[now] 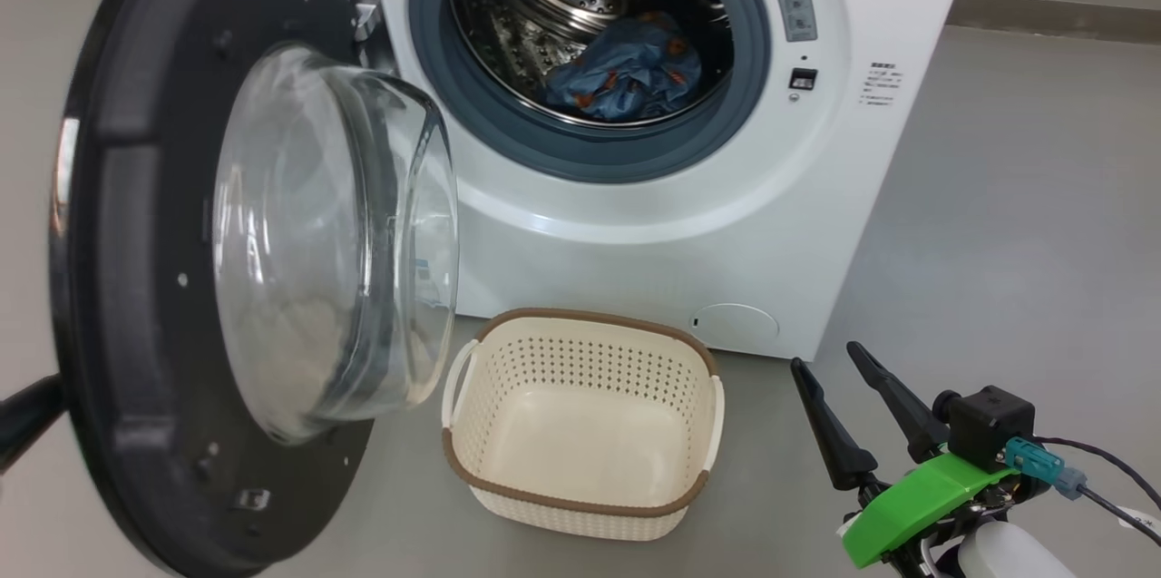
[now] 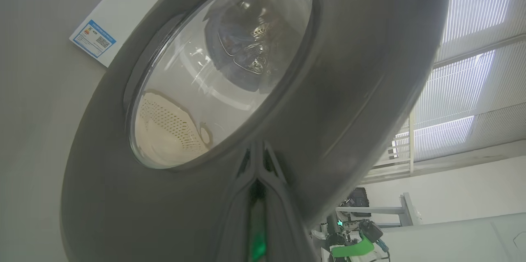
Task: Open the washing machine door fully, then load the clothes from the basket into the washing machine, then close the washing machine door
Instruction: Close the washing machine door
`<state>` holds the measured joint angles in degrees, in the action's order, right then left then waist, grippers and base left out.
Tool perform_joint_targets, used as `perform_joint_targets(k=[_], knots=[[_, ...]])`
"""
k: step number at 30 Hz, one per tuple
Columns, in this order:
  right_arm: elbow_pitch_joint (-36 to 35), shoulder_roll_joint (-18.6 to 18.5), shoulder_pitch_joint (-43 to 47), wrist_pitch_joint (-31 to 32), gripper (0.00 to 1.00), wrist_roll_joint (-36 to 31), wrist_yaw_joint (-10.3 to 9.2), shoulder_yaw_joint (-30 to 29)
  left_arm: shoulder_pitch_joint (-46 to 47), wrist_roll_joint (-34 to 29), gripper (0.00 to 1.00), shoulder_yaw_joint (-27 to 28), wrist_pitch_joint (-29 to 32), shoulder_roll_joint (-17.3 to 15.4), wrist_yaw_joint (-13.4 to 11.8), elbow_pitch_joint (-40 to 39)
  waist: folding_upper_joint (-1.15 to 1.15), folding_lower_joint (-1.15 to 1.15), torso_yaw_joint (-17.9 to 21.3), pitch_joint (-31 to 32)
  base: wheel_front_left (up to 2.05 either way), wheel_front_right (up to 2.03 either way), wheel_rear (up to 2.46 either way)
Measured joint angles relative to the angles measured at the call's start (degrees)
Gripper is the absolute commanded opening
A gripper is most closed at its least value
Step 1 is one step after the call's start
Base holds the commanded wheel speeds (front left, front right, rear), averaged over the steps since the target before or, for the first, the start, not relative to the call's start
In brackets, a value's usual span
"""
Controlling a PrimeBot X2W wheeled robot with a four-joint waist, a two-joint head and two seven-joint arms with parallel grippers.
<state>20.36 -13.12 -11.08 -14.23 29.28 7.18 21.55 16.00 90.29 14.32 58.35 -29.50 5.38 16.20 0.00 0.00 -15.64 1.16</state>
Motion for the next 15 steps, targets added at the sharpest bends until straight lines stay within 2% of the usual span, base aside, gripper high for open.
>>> perform_joint_targets(k=[9,15], knots=[[-0.5,0.4,0.0,0.0,1.0,0.0,0.0,-0.9,0.0,0.9,0.0,-1.7,1.4,1.5,-2.4,-5.7,0.0,0.0,2.8,0.3,0.0,0.0,0.0],[-0.8,0.9,0.0,0.0,1.0,0.0,0.0,-1.4,0.1,0.9,0.0,-2.7,1.3,2.8,-2.7,-6.8,0.0,0.0,5.4,0.1,0.0,0.0,0.0]])
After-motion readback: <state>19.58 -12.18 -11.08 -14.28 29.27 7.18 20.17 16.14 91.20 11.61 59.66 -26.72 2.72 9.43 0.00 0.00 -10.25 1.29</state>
